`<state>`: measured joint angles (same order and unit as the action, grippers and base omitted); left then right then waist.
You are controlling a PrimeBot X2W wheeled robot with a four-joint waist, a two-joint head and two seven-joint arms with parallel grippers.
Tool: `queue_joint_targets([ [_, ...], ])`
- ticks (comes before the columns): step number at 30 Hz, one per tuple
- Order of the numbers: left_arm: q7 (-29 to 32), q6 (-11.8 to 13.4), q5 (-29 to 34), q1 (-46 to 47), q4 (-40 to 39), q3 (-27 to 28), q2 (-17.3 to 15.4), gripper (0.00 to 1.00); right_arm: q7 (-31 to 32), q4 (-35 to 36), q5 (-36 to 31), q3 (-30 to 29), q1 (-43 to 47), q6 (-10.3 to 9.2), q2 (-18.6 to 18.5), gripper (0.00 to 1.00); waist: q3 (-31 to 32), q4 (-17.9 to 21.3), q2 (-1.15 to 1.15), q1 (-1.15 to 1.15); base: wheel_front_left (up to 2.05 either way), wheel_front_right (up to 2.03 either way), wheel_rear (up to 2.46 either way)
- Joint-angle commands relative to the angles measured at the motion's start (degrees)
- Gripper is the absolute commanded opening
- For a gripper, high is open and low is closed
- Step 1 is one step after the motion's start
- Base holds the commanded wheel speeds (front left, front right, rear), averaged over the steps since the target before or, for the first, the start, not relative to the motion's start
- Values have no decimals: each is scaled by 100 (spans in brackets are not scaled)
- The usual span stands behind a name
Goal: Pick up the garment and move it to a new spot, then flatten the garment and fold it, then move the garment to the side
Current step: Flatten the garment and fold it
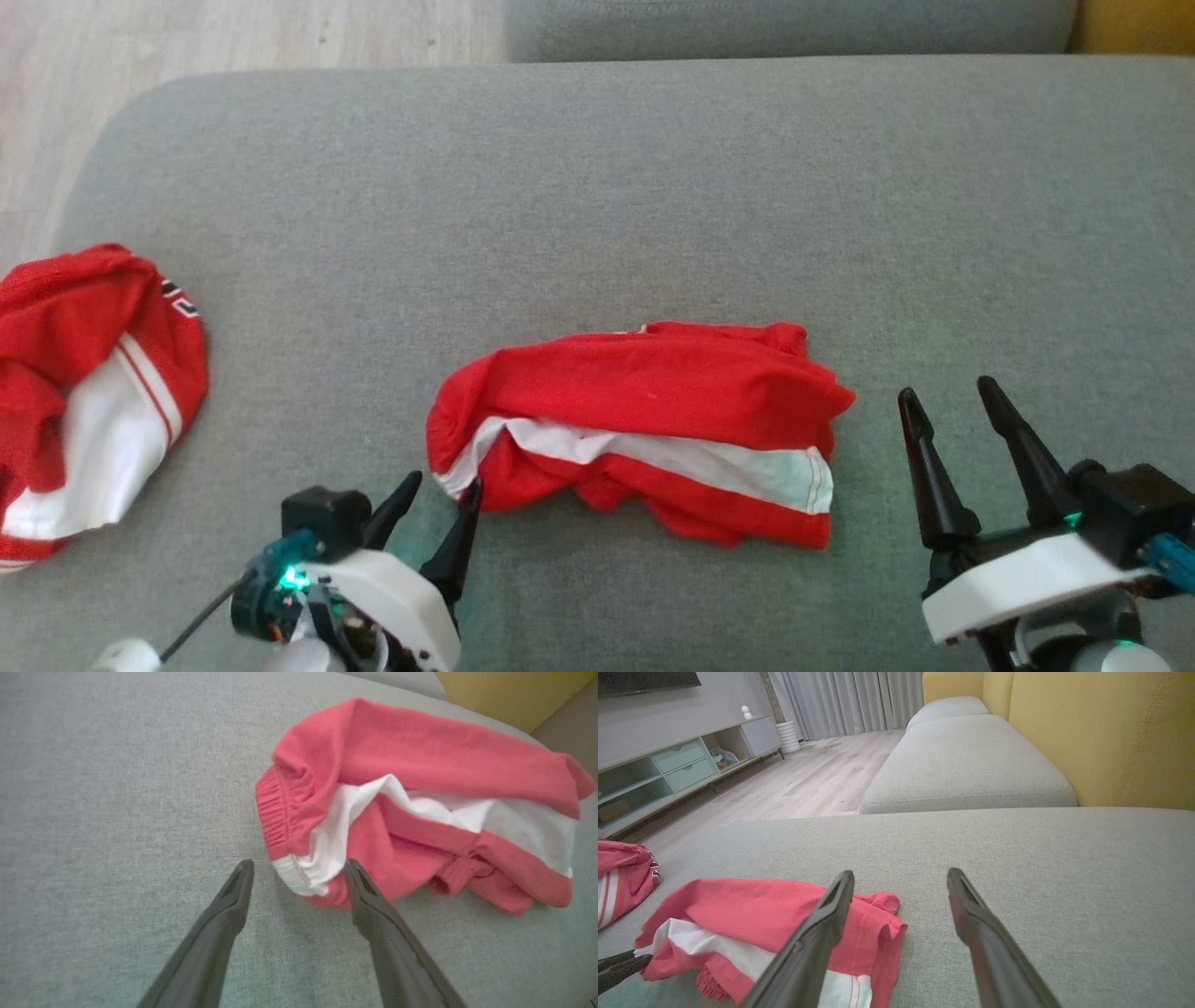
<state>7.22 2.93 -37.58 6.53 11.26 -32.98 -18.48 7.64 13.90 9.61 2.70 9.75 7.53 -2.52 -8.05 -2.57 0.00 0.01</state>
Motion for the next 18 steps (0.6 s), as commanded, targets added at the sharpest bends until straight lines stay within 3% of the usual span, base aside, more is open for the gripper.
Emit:
queue_joint_targets([
  [1, -11, -36, -35, 369, -97, 225, -21, 100, -20, 168, 26, 124, -294, -4, -36, 100, -40, 34, 0, -1, 0, 0, 0],
  [2, -6, -64, -55, 403, -36, 225, -14, 100, -22, 156, 31, 120, -294, -4, -36, 100, -57, 47, 0, -1, 0, 0, 0],
  [3, -46, -104, -97, 440, 6, 250, 9, 91, -25, 141, 33, 113, -292, -4, -36, 100, -75, 56, 0, -1, 0, 0, 0],
  [4, -80, -133, -96, 483, 58, 260, 6, 42, -23, 122, 32, 103, -289, -4, -36, 100, -91, 65, 0, -1, 0, 0, 0],
  [5, -92, -176, -120, 511, 101, 261, 11, 0, -19, 99, 31, 95, -284, -4, -36, 100, -105, 73, 0, -1, 0, 0, 0],
  [11, -141, -268, -131, 612, 202, 254, -8, 0, 151, -128, -86, 207, -157, -4, -36, 100, -168, 83, 0, -1, 0, 0, 0],
  [18, -206, -251, -35, 688, 148, 202, -33, 0, 458, -723, -61, 799, -59, -4, -36, 100, -288, 8, 0, -1, 0, 0, 0],
])
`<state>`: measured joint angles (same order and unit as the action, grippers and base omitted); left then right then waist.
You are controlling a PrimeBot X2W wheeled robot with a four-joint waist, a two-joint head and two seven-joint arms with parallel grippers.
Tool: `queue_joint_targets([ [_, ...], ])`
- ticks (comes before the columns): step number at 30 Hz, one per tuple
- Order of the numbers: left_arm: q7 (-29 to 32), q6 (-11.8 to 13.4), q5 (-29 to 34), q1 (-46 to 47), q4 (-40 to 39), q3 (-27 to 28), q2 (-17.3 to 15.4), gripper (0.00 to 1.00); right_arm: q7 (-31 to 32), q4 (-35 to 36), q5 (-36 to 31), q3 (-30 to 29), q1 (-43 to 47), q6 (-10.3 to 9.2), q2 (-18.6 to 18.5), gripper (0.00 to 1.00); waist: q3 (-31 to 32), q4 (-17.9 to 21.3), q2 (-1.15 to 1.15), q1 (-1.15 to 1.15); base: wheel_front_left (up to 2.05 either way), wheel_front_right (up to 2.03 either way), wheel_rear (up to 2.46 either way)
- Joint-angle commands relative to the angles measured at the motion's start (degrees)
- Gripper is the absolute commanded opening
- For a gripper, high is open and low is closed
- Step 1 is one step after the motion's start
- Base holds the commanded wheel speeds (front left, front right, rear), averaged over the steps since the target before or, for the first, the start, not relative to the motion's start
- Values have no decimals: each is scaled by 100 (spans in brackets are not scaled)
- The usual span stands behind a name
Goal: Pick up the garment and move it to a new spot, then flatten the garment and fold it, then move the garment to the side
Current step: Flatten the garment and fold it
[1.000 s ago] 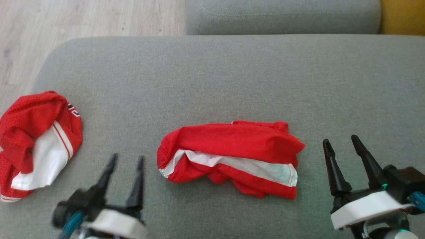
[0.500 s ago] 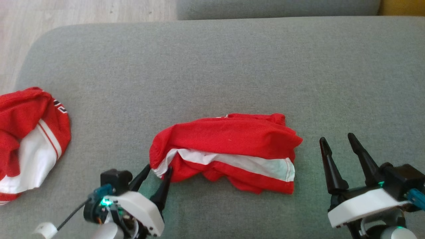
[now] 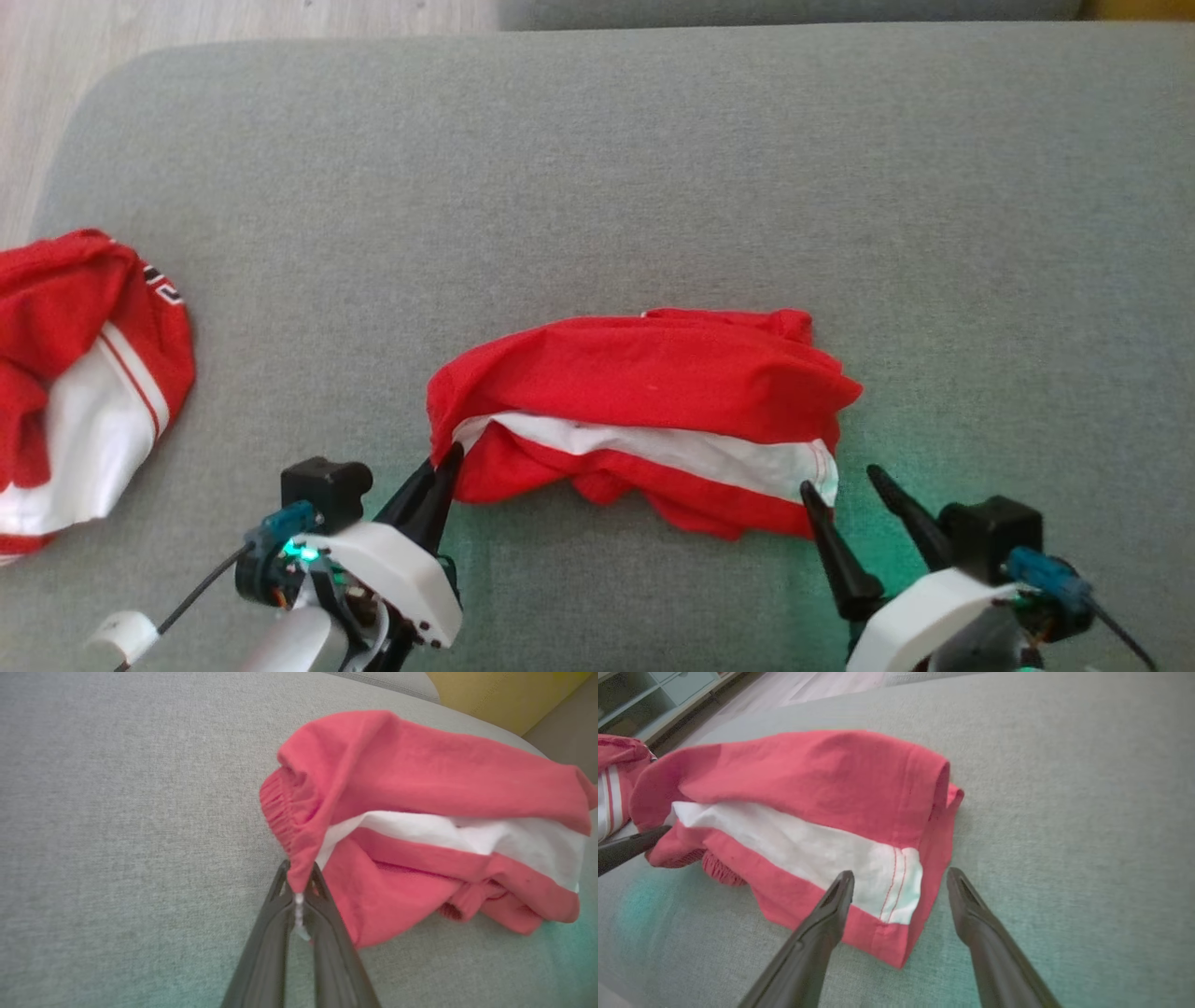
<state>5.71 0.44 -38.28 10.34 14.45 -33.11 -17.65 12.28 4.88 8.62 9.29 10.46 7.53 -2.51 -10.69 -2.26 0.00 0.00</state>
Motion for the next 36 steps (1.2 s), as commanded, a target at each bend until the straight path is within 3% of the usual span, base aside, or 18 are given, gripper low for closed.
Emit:
queue_joint_targets([
  [1, -67, 0, 47, 323, -180, 209, -112, 0, -16, 90, 78, 190, -181, -4, -37, 100, -39, -41, 0, 0, 0, 0, 0],
  [11, -196, 5, 88, 426, -182, 157, -50, 0, 234, -904, 343, 432, -755, -4, -37, 100, -133, -211, 0, 0, 0, 0, 0],
  [12, -219, 2, 90, 432, -181, 157, -47, 0, 273, -939, 415, 468, -787, -4, -37, 75, -138, -218, 0, 0, 0, 0, 0],
  [13, -253, 0, 90, 435, -185, 163, -43, 0, 288, -940, 438, 502, -825, -4, -37, 9, -143, -223, 0, 0, 0, 0, 0],
  [14, -273, -2, 91, 437, -184, 165, -45, 0, 284, -918, 486, 526, -854, -4, -37, 0, -147, -227, 0, 0, 0, 0, 0],
  [27, -618, 82, 251, 431, -576, 219, -179, 0, 68, -14, 516, 381, -1033, -4, -115, 0, 68, -245, 0, 0, 0, 0, 0],
  [36, -548, 202, 683, 793, -2054, 423, -789, 0, 22, 1188, 184, -209, -1328, -4, -463, 0, 461, -291, 0, 0, 0, 0, 0],
])
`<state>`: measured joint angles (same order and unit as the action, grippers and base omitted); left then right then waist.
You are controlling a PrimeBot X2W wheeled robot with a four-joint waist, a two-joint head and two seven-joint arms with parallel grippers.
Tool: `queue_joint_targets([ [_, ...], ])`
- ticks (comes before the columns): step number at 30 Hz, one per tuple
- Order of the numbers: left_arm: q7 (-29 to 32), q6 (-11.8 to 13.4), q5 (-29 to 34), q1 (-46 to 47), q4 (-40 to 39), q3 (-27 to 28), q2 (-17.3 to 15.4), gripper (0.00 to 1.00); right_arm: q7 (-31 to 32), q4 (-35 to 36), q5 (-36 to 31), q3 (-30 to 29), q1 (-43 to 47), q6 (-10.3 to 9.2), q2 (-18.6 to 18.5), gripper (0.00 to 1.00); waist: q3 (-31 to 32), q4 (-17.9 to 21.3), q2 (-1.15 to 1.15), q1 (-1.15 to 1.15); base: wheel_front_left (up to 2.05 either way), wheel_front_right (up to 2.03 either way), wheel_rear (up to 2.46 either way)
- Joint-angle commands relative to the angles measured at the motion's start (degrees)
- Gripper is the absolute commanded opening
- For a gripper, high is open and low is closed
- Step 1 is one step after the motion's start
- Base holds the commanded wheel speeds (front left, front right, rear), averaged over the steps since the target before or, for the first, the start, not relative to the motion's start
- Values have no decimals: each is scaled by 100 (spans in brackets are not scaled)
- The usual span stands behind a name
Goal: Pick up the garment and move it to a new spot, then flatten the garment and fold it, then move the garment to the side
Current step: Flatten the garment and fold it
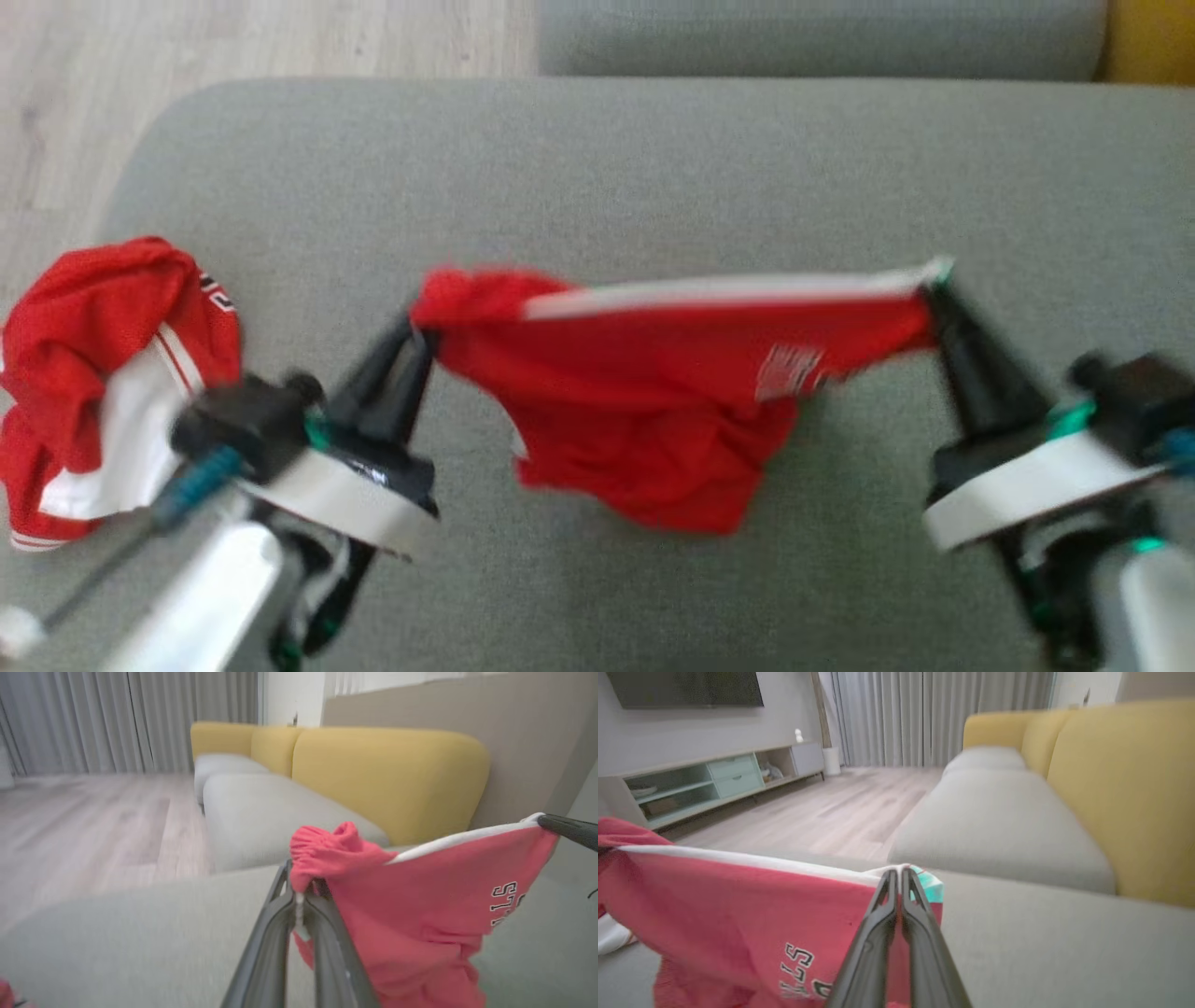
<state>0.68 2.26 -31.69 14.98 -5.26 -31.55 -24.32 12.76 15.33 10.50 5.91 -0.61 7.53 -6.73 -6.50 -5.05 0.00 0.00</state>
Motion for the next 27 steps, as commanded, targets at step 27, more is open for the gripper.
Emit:
queue_joint_targets([
  [27, 522, -470, -842, 3339, 1109, 1011, 260, 0, 609, -422, 545, -319, -3562, -4, -495, 0, -462, 310, 0, 0, 0, 0, 0],
])
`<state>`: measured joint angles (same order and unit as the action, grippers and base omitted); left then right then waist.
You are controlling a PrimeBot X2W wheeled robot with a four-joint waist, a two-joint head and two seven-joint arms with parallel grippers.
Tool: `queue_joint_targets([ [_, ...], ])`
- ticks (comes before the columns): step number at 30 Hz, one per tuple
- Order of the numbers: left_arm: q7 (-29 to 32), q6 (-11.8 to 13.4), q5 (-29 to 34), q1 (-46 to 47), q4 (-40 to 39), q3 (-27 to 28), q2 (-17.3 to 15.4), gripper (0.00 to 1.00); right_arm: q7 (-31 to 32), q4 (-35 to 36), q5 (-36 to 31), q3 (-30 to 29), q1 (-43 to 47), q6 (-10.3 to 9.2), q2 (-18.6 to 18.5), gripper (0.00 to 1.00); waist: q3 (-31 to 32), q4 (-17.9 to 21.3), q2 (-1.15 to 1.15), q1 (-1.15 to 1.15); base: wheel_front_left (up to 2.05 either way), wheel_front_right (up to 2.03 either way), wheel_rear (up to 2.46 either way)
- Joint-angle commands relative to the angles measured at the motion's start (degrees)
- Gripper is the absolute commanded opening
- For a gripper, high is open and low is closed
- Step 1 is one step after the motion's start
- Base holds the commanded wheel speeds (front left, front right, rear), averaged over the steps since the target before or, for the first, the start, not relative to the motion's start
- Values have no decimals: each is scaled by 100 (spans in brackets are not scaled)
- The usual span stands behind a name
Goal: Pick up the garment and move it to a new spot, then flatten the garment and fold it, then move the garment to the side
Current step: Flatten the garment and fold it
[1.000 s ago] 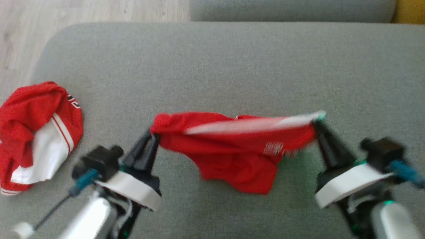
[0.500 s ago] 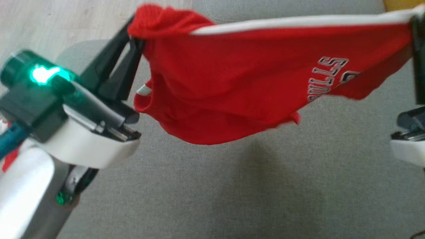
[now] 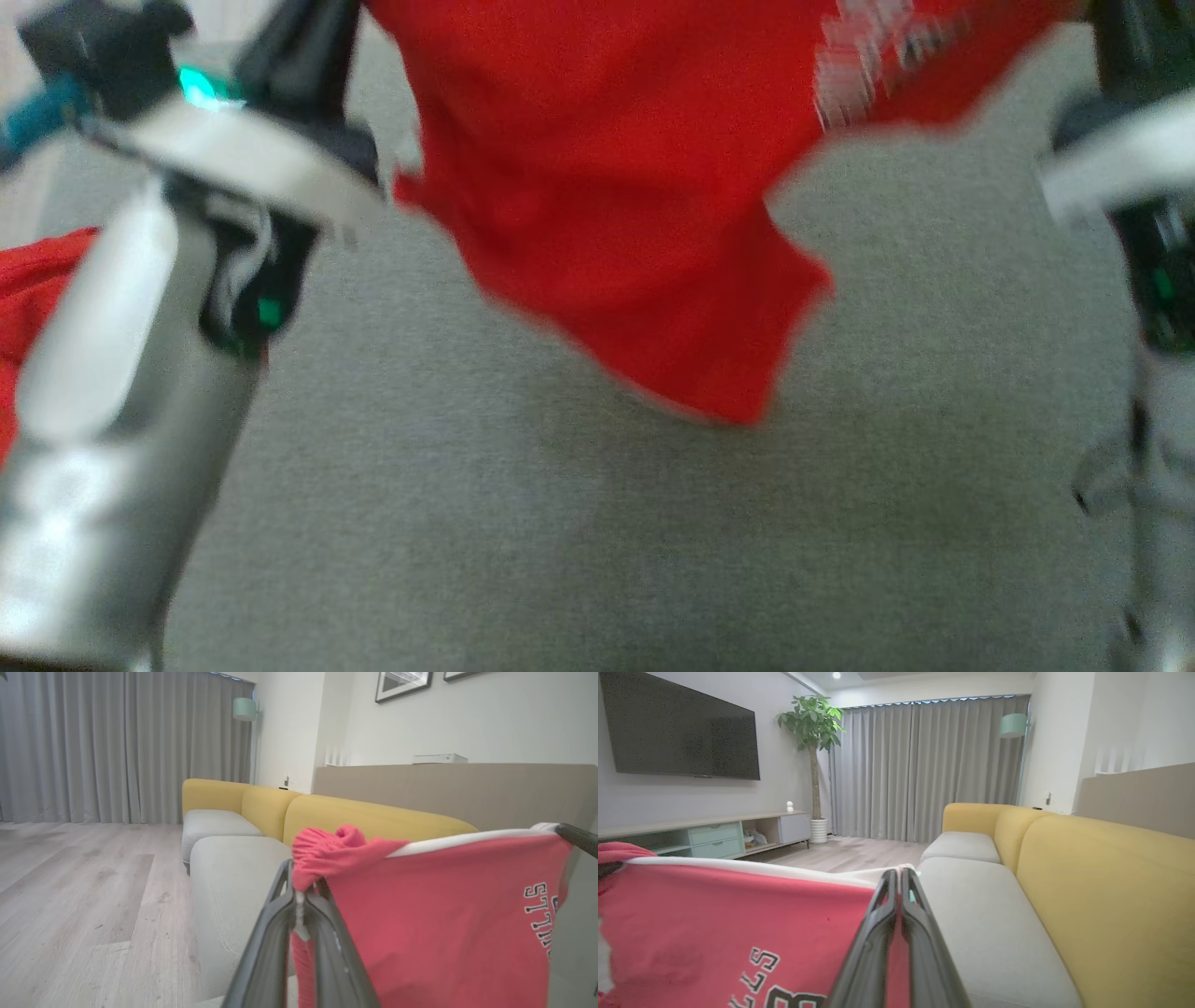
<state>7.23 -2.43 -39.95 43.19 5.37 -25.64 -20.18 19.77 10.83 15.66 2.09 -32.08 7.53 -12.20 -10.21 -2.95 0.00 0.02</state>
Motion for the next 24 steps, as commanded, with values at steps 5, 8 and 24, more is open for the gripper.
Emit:
queue_joint_targets([
  [5, -1245, -176, 1, 1608, 1912, 743, 269, 0, -728, -1635, 63, 114, -1836, -4, 508, 0, -147, 361, 0, -2, 0, 0, 0],
  [8, -1727, -240, -72, 1949, 2911, 862, 490, 0, -1143, -2553, 96, 135, -2338, -4, 715, 0, -145, 460, 0, -2, 0, 0, 0],
  [24, -1989, -503, -796, 358, 5792, 195, 1581, 0, -2578, -5598, 1150, 1096, -614, -4, 930, 0, -419, 486, 0, -2, 0, 0, 0],
])
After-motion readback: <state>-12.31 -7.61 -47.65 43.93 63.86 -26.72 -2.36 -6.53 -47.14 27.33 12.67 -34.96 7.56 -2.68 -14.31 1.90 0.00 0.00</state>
